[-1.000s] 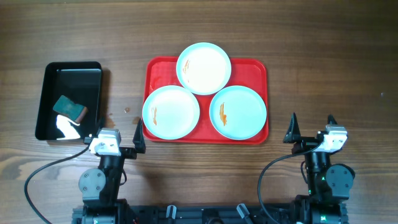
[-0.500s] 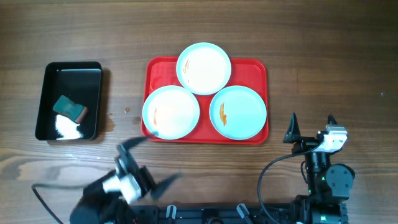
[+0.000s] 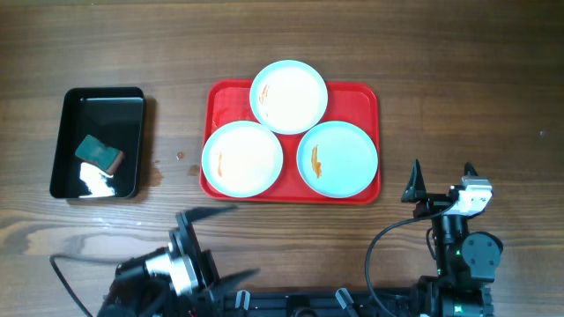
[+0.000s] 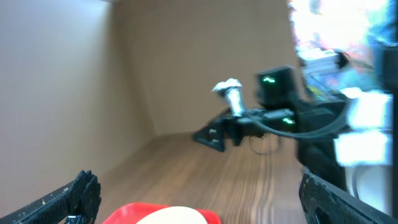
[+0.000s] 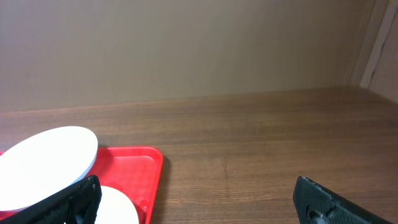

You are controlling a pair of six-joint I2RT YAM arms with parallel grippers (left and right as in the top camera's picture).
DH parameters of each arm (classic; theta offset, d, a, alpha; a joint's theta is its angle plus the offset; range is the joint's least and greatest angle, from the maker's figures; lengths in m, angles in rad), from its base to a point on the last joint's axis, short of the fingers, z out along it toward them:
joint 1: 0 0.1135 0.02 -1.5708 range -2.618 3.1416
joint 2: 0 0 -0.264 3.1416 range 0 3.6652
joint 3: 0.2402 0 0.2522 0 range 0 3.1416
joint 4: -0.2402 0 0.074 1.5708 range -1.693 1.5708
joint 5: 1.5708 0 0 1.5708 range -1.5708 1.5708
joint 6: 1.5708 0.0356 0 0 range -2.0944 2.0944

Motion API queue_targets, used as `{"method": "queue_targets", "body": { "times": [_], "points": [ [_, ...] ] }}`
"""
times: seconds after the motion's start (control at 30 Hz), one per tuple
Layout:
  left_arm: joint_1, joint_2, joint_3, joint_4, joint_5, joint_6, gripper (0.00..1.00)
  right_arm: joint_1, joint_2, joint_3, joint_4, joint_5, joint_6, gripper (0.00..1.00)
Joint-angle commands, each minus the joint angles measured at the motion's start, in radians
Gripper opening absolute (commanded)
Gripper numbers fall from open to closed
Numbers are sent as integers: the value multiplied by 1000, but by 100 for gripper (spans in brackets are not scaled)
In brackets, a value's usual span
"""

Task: Clean dirty plates on tray and stack at the side
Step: 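Move the left gripper toward the black tray on the left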

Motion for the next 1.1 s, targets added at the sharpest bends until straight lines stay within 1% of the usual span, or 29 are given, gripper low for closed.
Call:
{"method": "queue_targets", "body": {
  "times": [0.0,0.03,0.07,0.1,0.17,0.23,0.3,0.33,0.47,0.53,0.6,0.63,0.77,0.9,1.07],
  "points": [
    [89,51,143,-217,-95,111,100,-5,-2,-6,6,-16,8,100],
    [121,79,180,-305,-109,157,100,-5,-2,-6,6,-16,8,100],
    [158,116,224,-405,-144,178,100,-5,-2,-6,6,-16,8,100],
    [197,160,270,-502,-182,183,100,-5,-2,-6,6,-16,8,100],
    [272,266,359,-649,-213,183,100,-5,-2,-6,6,-16,8,100],
    [328,387,443,-747,-201,182,100,-5,-2,-6,6,-16,8,100],
    [343,498,515,-804,-196,182,100,-5,-2,-6,6,-16,8,100],
    [341,568,554,-798,-165,177,100,-5,-2,-6,6,-16,8,100],
    [341,702,593,-766,-43,166,100,-5,-2,-6,6,-16,8,100],
    [341,736,593,-733,47,124,100,-5,-2,-6,6,-16,8,100],
    [341,758,593,-689,133,115,100,-5,-2,-6,6,-16,8,100],
    [341,764,593,-665,150,80,100,-5,-2,-6,6,-16,8,100],
    [340,753,601,-604,151,-19,100,-5,-2,-6,6,-16,8,100],
    [340,728,660,-605,140,-23,100,-5,-2,-6,6,-16,8,100],
    [340,693,762,-662,55,-32,100,-5,-2,-6,6,-16,8,100]
  ]
}}
